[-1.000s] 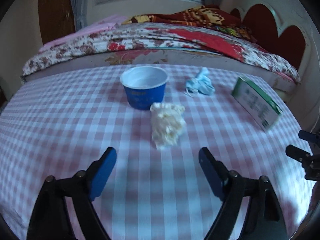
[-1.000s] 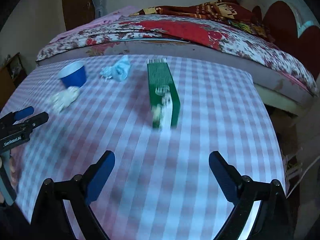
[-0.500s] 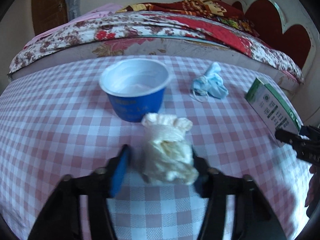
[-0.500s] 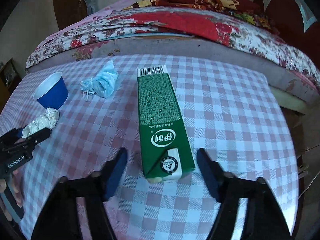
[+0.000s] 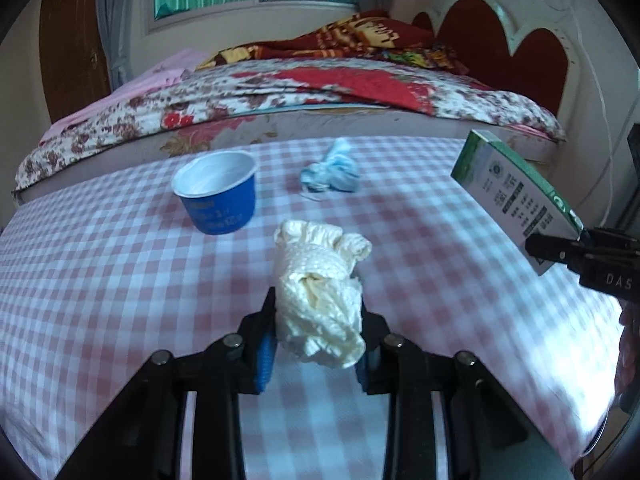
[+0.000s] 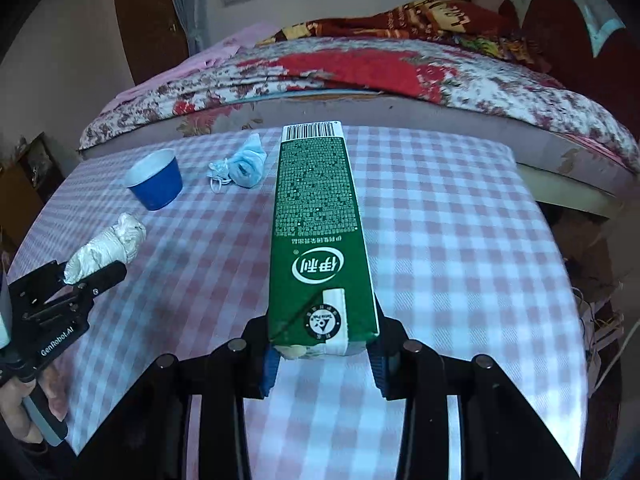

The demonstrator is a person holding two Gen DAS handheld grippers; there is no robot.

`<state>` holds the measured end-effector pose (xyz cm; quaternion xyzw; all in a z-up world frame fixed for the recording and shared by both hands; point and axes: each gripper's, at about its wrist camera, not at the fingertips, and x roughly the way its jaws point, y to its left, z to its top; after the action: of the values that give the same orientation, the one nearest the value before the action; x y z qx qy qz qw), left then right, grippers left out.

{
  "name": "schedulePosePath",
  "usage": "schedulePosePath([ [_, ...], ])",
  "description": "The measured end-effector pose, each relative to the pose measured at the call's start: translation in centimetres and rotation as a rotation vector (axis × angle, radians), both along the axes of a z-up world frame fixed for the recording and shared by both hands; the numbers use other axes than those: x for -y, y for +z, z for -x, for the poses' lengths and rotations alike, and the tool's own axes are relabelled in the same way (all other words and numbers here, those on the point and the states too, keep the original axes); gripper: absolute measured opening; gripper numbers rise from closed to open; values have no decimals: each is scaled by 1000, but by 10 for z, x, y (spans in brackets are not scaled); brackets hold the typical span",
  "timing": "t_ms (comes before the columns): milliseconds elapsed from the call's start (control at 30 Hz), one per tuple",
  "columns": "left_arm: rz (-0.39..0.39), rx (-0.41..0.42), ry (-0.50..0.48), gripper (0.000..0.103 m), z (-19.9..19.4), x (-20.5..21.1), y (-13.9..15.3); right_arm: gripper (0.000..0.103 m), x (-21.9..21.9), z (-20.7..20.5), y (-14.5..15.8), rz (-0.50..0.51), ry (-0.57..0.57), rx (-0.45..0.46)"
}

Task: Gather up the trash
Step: 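Grasp the white tissue with the left tool while the right tool grasps the green milk carton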

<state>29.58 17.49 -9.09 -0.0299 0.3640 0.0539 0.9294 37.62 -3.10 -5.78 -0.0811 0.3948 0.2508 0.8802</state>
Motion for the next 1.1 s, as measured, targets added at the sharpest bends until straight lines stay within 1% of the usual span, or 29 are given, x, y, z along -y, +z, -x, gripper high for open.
schedulePosePath([
  [100, -18, 34, -14, 33, 17, 17, 8, 39, 19, 21, 4, 1, -21, 14],
  [200, 7, 54, -33, 33, 33, 32, 15, 39, 33, 41, 8, 14, -32, 26],
  [300, 16, 63, -58, 33, 46, 48, 21, 39, 48, 59, 14, 10, -46, 37],
  [633, -4, 98, -153, 33, 91, 93, 39, 39, 109, 125, 36, -62, -130, 87],
  [733, -13, 113, -182, 33, 102, 107, 44, 39, 126, 141, 38, -77, -155, 95],
  [1100, -21, 132, -279, 33, 122, 155, 49, 39, 180, 186, 43, -57, -250, 147],
])
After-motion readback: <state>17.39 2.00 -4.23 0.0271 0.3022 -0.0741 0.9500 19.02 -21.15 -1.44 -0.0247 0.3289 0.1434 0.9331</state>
